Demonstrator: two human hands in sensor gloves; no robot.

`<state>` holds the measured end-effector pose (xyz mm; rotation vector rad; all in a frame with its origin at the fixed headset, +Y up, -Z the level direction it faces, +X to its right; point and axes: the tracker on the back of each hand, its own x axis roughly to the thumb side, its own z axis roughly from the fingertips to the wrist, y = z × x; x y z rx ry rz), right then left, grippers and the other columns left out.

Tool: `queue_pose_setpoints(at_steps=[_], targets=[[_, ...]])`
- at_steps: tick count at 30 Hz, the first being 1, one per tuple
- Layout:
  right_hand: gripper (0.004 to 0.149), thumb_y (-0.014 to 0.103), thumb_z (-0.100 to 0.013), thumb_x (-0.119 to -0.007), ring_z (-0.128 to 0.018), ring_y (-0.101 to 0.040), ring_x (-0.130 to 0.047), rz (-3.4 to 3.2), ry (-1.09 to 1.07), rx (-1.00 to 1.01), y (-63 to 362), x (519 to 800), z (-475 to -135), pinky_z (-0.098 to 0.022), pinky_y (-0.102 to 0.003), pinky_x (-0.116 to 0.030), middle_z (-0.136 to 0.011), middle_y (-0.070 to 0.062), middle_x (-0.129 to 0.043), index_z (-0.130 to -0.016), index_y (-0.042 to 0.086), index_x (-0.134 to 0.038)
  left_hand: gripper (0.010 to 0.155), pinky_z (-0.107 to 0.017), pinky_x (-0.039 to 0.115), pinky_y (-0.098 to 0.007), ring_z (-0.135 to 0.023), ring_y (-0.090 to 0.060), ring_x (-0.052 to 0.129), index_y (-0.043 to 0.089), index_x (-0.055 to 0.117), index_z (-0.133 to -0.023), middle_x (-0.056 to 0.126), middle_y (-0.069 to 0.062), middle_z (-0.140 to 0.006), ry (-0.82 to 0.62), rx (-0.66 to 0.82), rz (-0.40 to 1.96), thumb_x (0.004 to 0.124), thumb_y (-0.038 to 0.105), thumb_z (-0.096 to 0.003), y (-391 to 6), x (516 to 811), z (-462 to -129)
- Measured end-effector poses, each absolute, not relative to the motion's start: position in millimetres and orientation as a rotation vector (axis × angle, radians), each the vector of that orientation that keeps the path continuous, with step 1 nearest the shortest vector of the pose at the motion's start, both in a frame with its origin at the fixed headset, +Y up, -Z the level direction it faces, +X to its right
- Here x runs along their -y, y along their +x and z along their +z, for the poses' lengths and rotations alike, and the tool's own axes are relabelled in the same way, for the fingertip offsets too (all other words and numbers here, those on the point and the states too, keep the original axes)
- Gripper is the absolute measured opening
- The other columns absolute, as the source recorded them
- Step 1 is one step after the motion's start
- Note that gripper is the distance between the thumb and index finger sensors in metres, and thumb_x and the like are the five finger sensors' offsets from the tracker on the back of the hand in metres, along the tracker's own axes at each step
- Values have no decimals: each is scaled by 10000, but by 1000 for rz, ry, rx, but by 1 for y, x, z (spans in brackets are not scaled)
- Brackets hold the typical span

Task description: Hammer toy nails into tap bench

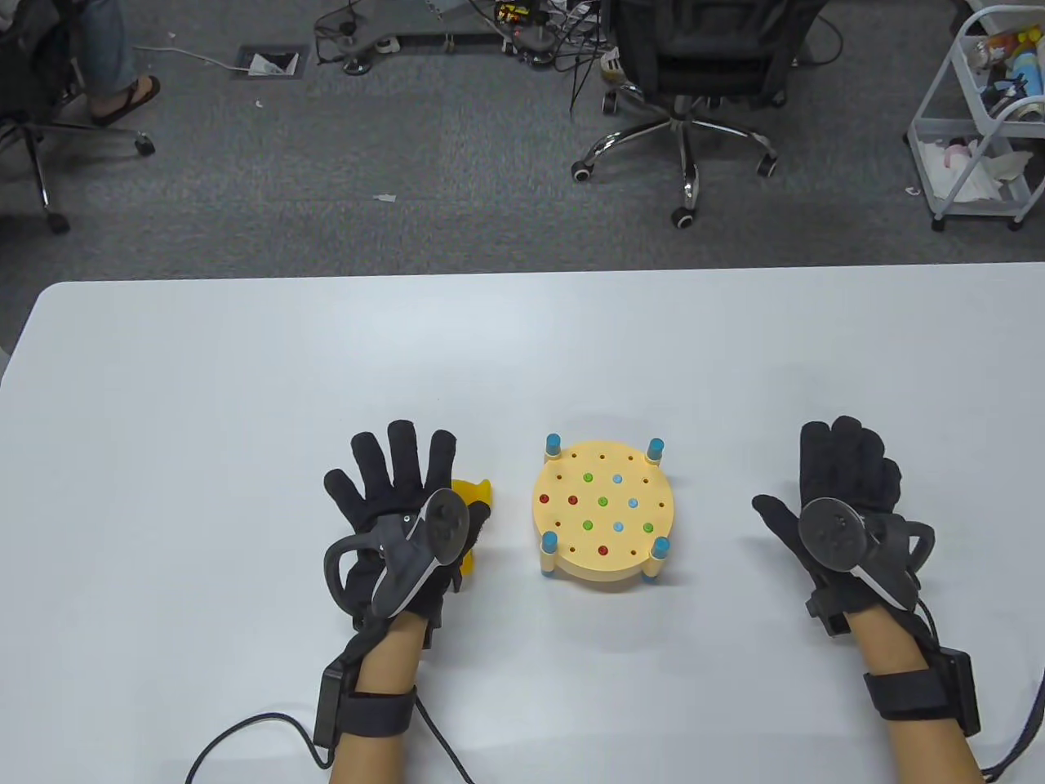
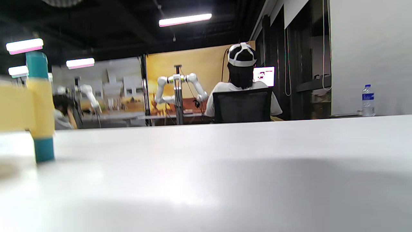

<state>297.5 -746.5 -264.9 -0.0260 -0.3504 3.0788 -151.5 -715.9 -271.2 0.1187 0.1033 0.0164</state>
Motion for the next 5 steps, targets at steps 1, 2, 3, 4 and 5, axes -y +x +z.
queue_pose_setpoints(at_steps=[1,2,3,4,5], targets=[[974,709,-397,-420,-1034,-545,-43,3101,-24,342,296,748,-266,-678,-748,-202,-1121,-232,33,-1108,159,-48,852,-745,50,-718,-1119,-383,-29,496,108,-1007,-72,72,-1160,111,-103,5,517,711,-291,-152,718,-272],[974,710,-396,-416,-1032,-544,-31,3129,-12,316,293,750,-267,-676,-749,-193,-1118,-230,43,-1108,160,-44,851,-747,51,-716,-1118,-382,-29,497,111,-1007,-72,73,-1159,83,-106,-12,517,711,-291,-152,722,-274],[978,711,-396,-412,-1031,-540,-25,3138,1,300,292,751,-267,-678,-746,-193,-1114,-228,56,-1106,163,-20,850,-745,50,-716,-1115,-384,-33,497,113,-1009,-76,70,-1157,64,-110,-22,517,710,-292,-152,725,-275],[976,709,-397,-413,-1031,-539,-26,3137,9,285,290,753,-268,-679,-745,-194,-1113,-228,56,-1106,163,-21,851,-745,48,-715,-1112,-385,-40,497,108,-1008,-88,69,-1152,47,-113,-34,513,712,-292,-152,727,-276],[974,706,-398,-416,-1030,-536,-21,3131,13,280,288,754,-268,-680,-743,-191,-1112,-226,57,-1106,164,-22,849,-745,51,-713,-1112,-384,-37,497,110,-1008,-86,70,-1151,44,-112,-39,514,710,-292,-152,729,-276]])
